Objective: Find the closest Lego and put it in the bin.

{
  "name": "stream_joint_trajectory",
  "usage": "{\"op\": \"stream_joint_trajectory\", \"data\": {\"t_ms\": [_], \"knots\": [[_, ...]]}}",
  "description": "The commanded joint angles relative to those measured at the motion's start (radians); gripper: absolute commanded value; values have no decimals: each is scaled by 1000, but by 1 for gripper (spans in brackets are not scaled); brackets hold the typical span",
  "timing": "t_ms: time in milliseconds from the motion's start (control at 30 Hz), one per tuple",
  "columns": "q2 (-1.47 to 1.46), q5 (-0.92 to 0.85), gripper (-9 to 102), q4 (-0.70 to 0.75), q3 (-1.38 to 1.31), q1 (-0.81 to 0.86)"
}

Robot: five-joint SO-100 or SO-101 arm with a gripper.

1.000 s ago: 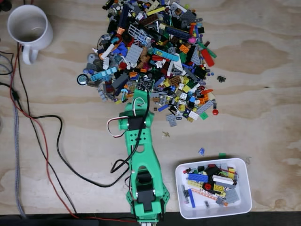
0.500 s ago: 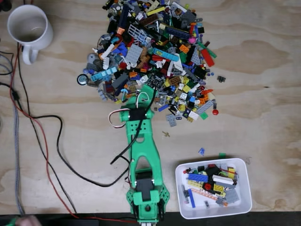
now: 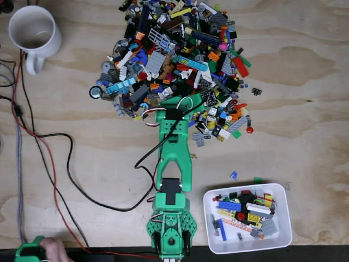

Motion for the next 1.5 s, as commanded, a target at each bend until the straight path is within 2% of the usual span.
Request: {"op": "stream_joint_trajectory", "data": {"t_ms": [0, 333, 567, 700, 900, 1067, 1133, 1267, 1467], "knots": [[-6, 15, 14, -28, -74, 3], [-52, -15, 6, -67, -58, 2], [-49, -46, 1, -46, -66, -5], [32, -101, 1, 118, -186, -6], [238, -219, 1, 460, -379, 11], [385, -288, 6, 603, -337, 95], [388, -301, 9, 578, -250, 95], [321, -272, 14, 379, -55, 8], [106, -184, 14, 221, -114, -75]]}}
